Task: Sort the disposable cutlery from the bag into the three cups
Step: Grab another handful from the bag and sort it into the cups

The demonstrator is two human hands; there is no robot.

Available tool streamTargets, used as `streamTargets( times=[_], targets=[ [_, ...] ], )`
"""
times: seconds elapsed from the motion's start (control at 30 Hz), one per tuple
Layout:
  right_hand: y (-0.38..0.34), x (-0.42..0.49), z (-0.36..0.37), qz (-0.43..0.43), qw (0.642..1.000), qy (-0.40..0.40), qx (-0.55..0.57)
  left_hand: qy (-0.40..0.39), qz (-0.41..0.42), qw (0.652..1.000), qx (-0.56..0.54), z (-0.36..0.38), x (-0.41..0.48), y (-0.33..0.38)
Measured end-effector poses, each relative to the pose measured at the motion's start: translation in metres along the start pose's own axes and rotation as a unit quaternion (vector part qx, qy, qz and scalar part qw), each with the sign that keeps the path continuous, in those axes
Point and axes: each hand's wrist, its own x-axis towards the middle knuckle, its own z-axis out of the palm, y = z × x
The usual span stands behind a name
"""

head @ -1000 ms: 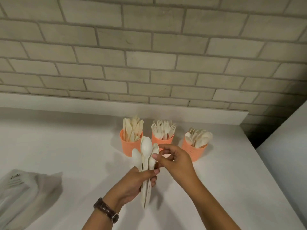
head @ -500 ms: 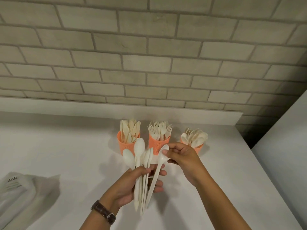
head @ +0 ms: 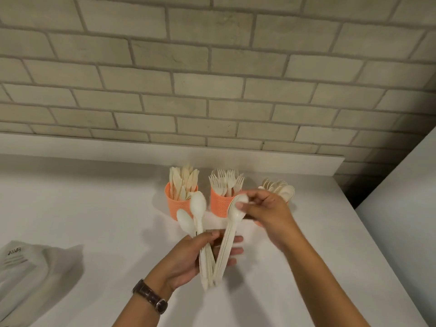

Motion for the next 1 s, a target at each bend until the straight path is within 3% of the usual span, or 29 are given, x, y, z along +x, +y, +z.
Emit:
streamTargets(
  times=[0.1, 0.2, 0.37, 0.5, 0.63, 0.7, 0.77, 0.83, 0.9, 0.97, 1.0],
  targets=[
    [-0.028, 0.010, -0.032, -0.101, 0.982, 0.150, -0.052, 0.112, 0.068, 0.991, 0.029, -0.006, 0.009, -0.002],
    [-0.046, 0.024, -0.057, -0.201, 0.927, 0.262, -0.178, 0.167, 0.091, 0.975, 0.116, -0.007, 0.011, -0.001],
    [-0.030, 0.047, -0.074, -0.274, 0.872, 0.297, -0.278, 0.172, 0.104, 0.973, 0.116, 0.001, 0.015, 0.003],
    [0.016, 0.063, -0.075, -0.240, 0.850, 0.277, -0.379, 0.155, 0.117, 0.976, 0.099, 0.005, 0.015, 0.006],
    [0.041, 0.070, -0.077, -0.072, 0.791, 0.251, -0.553, 0.109, 0.111, 0.986, 0.055, 0.007, 0.011, 0.010],
    [0.033, 0.069, -0.080, -0.032, 0.779, 0.245, -0.576, 0.082, 0.112, 0.988, 0.065, 0.005, 0.009, 0.011],
    [0.020, 0.062, -0.078, -0.045, 0.783, 0.252, -0.566, 0.062, 0.118, 0.988, 0.081, 0.004, 0.009, 0.012],
    [0.005, 0.049, -0.062, -0.123, 0.810, 0.269, -0.507, 0.053, 0.123, 0.987, 0.085, 0.004, 0.009, 0.012],
    [-0.009, 0.029, -0.034, -0.159, 0.888, 0.229, -0.366, 0.064, 0.131, 0.984, 0.102, 0.005, 0.010, 0.011],
    [-0.017, 0.006, -0.003, -0.099, 0.960, 0.142, -0.220, 0.089, 0.141, 0.973, 0.160, 0.009, 0.010, 0.010],
    [-0.018, -0.001, 0.009, -0.070, 0.975, 0.109, -0.179, 0.104, 0.146, 0.964, 0.195, 0.011, 0.009, 0.009]
  ],
)
